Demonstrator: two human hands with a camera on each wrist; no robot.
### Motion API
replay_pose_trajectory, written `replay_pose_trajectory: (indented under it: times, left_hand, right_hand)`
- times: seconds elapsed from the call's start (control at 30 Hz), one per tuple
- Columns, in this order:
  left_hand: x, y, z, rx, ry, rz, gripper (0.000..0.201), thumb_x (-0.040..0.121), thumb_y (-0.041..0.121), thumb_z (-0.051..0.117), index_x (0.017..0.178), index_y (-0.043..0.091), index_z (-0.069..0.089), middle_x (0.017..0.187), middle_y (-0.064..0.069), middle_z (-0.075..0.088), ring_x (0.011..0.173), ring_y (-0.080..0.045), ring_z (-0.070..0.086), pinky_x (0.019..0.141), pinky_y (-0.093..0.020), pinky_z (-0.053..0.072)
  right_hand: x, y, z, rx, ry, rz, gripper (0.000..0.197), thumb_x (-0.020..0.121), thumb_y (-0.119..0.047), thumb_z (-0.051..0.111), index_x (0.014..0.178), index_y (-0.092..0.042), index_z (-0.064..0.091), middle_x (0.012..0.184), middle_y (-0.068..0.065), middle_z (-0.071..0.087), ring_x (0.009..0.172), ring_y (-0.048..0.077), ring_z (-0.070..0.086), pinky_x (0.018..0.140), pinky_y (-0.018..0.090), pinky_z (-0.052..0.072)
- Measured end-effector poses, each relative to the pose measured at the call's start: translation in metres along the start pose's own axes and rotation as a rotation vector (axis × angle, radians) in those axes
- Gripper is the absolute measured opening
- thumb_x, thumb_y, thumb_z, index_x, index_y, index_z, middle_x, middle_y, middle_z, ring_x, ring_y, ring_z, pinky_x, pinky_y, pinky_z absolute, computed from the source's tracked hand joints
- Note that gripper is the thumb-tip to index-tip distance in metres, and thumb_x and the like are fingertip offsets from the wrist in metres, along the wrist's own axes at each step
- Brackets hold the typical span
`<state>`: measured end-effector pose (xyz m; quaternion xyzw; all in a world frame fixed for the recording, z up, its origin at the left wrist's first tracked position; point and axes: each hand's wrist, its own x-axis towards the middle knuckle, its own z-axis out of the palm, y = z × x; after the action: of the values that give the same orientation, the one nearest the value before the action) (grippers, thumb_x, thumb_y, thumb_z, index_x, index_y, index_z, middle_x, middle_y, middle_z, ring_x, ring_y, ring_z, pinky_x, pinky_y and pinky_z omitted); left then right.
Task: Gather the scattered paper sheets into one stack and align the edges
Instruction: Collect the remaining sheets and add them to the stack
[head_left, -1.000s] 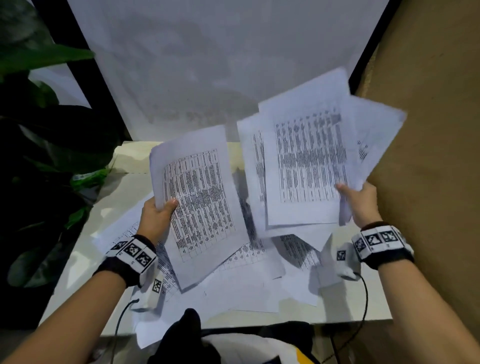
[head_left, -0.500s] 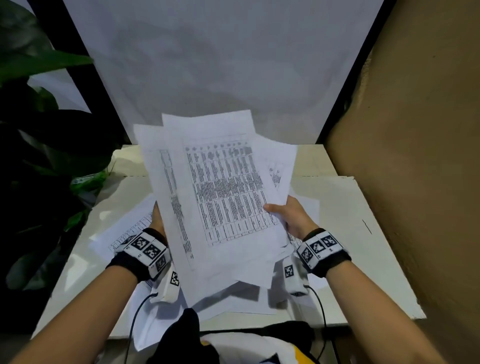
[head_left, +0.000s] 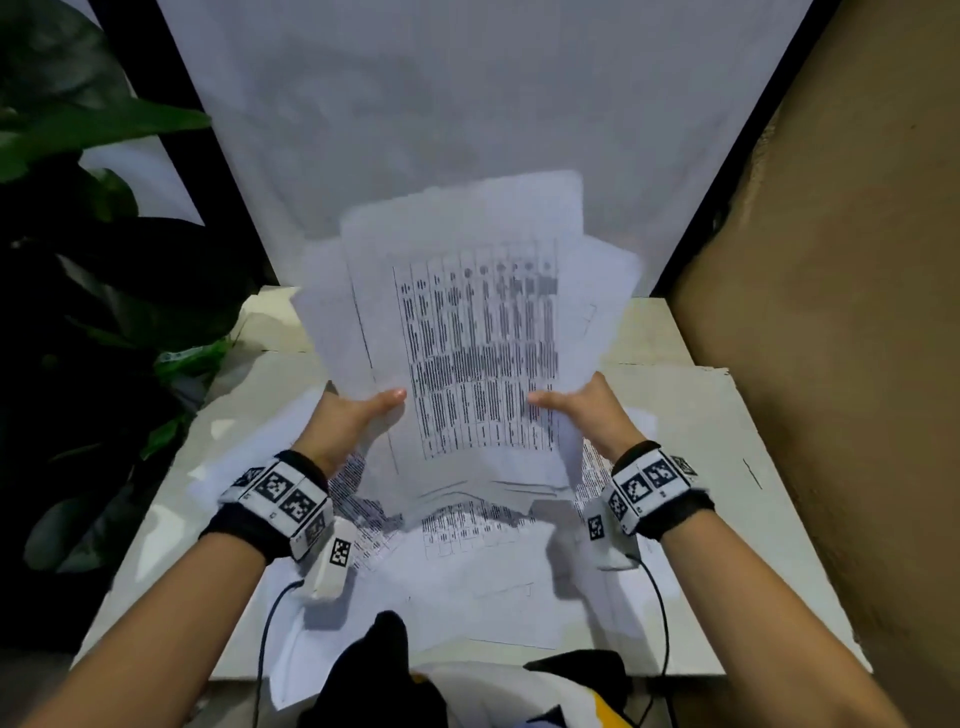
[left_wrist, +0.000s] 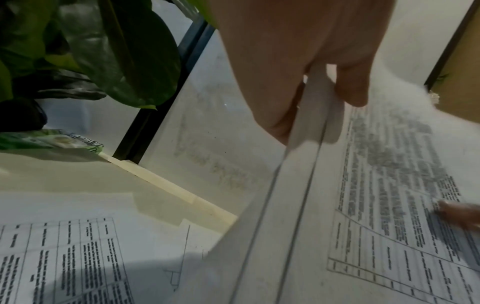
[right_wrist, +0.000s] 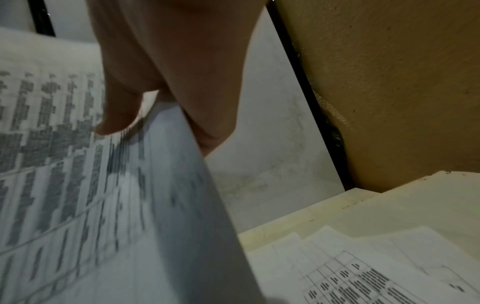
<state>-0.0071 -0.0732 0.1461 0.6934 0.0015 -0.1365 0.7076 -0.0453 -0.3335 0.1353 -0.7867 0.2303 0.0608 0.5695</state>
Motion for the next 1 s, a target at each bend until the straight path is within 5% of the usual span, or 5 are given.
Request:
replay_pose_trajectory:
  times: [0.2, 0.3, 0.67, 0.9, 1.0]
  left_hand:
    - [0.003, -0.006, 0.003, 0.059, -0.038, 0.020, 0.054, 0.044, 0.052, 0.081, 0.088, 0.027, 0.061, 0.078, 0.011, 0.073, 0.089, -0.013, 0.066, 0.083, -0.033, 0.051]
    - [0.004, -0.008, 0.003, 0.059, -0.085, 0.051, 0.083, 0.023, 0.066, 0.079, 0.095, 0.029, 0.058, 0.090, 0.011, 0.070, 0.088, -0.008, 0.065, 0.079, -0.027, 0.051]
    - [-0.003, 0.012, 0.011, -0.024, -0.123, 0.189, 0.077, 0.033, 0.059, 0.081, 0.100, 0.031, 0.056, 0.090, 0.013, 0.072, 0.087, 0.000, 0.067, 0.079, -0.023, 0.055]
    - [-0.009, 0.026, 0.016, -0.051, -0.105, 0.319, 0.061, 0.043, 0.059, 0.078, 0.094, 0.029, 0.064, 0.084, 0.020, 0.073, 0.083, 0.002, 0.067, 0.075, -0.016, 0.053]
    - [-0.009, 0.029, 0.017, -0.047, -0.060, 0.335, 0.051, 0.047, 0.058, 0.076, 0.089, 0.029, 0.067, 0.081, 0.019, 0.073, 0.081, 0.000, 0.067, 0.076, -0.017, 0.053]
  right_hand:
    - [-0.002, -0.010, -0.001, 0.142, 0.042, -0.140, 0.070, 0.070, -0.020, 0.076, 0.125, -0.001, 0.037, 0.103, 0.005, 0.059, 0.101, 0.017, 0.057, 0.104, 0.031, 0.039]
    - [-0.013, -0.017, -0.001, 0.151, -0.041, -0.237, 0.035, 0.073, -0.008, 0.073, 0.098, -0.016, 0.051, 0.089, -0.009, 0.060, 0.085, 0.002, 0.058, 0.098, 0.023, 0.043]
    - [-0.015, -0.026, 0.008, 0.270, -0.001, -0.423, 0.024, 0.073, -0.003, 0.071, 0.086, -0.021, 0.062, 0.084, 0.001, 0.065, 0.075, 0.004, 0.065, 0.071, 0.018, 0.055]
    - [-0.020, -0.042, 0.013, 0.419, 0.033, -0.473, 0.022, 0.058, -0.044, 0.073, 0.061, -0.025, 0.063, 0.058, -0.012, 0.063, 0.060, 0.003, 0.059, 0.065, 0.014, 0.048]
    - [-0.019, -0.050, 0.015, 0.447, 0.054, -0.490, 0.066, 0.057, -0.071, 0.064, 0.073, -0.007, 0.056, 0.069, 0.014, 0.044, 0.066, 0.023, 0.042, 0.071, 0.031, 0.037]
